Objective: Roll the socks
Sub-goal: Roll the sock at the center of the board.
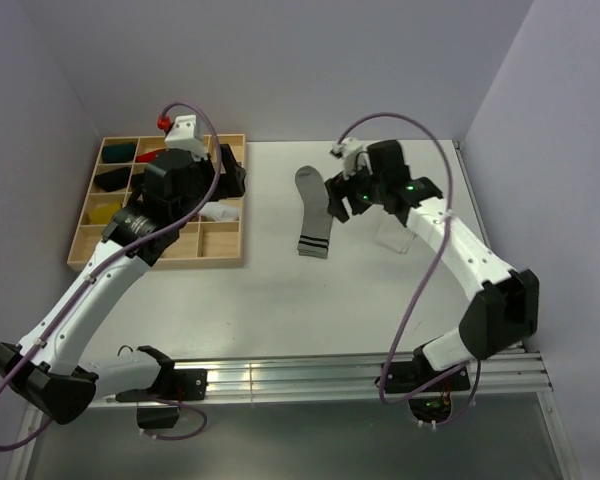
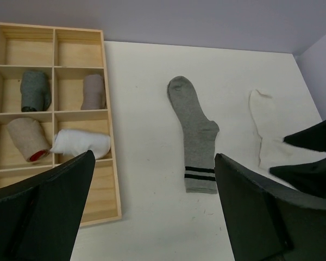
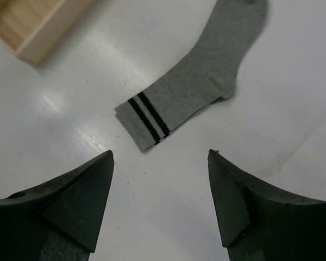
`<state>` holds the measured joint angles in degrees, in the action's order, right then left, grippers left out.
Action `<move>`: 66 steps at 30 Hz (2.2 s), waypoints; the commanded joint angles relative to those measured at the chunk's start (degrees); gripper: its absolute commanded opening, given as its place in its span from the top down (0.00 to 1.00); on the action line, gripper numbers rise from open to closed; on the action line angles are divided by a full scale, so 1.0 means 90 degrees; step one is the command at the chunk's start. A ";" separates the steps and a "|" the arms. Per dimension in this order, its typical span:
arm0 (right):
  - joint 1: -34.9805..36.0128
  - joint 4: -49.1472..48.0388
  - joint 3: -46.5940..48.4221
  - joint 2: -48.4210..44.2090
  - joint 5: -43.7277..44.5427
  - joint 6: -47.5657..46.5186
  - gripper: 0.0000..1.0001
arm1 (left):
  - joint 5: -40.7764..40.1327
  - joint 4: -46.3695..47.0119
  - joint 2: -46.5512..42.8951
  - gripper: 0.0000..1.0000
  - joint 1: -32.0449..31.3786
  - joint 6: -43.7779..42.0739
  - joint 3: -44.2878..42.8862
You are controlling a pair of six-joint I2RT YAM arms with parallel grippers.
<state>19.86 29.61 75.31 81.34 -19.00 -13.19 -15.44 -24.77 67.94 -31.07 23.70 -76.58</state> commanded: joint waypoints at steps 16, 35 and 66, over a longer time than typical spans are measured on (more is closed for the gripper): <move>0.1865 -0.0125 -0.0575 0.1928 0.1417 -0.2187 0.38 | -0.0013 -0.0685 -0.0860 0.05 0.0825 0.0091 -0.0320; 0.2012 -0.0165 -0.0203 0.2954 0.1897 -0.2392 0.50 | 0.0563 -0.0255 -0.0733 0.04 0.0942 0.0179 0.0149; 0.0607 0.3428 0.0509 0.3540 -0.3463 -0.2567 0.76 | 0.1393 0.5007 -0.0783 0.62 -0.0501 0.0756 0.4260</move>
<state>26.55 52.12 79.02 111.07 -39.38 -33.85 -5.17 6.39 59.77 -32.34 32.32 -39.92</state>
